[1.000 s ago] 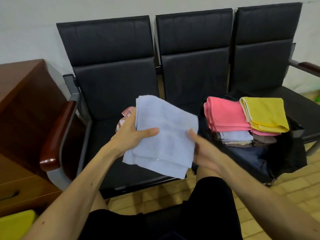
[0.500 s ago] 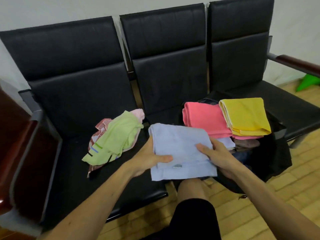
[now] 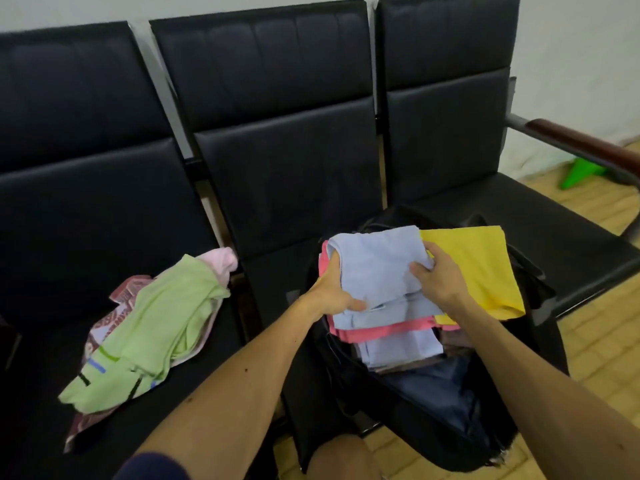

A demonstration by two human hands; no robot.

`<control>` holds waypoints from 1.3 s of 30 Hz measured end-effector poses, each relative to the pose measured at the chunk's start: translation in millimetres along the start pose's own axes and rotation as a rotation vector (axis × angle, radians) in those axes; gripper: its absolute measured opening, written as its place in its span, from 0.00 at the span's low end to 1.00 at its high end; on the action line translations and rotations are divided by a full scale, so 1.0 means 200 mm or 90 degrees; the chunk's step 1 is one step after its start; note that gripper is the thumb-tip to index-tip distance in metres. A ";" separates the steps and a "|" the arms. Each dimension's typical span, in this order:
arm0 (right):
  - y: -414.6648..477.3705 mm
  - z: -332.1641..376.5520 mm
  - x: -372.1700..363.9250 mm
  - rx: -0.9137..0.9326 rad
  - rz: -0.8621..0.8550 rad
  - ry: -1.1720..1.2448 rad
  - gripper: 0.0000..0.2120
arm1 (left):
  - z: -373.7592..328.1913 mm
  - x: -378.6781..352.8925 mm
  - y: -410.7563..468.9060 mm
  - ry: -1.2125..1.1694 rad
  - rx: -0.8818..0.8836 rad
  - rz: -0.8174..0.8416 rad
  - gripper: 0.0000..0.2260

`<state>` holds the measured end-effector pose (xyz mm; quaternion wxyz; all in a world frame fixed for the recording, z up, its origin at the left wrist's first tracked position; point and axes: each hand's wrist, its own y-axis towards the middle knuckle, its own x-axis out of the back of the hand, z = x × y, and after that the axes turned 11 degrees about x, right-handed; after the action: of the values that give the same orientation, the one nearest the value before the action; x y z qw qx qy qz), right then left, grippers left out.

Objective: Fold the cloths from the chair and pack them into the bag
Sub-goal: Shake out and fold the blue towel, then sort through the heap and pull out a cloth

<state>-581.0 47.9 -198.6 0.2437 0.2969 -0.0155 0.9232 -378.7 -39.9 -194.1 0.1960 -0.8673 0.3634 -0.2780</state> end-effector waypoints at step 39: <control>-0.63 0.78 -2.21 0.281 0.555 -0.273 0.09 | 1.78 1.01 -0.56 0.491 0.165 -0.440 0.11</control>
<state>-126.1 -62.9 -330.1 -0.2393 0.4893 0.0076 0.8386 19.7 -66.9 -337.7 0.0511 -0.7399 0.0651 -0.6676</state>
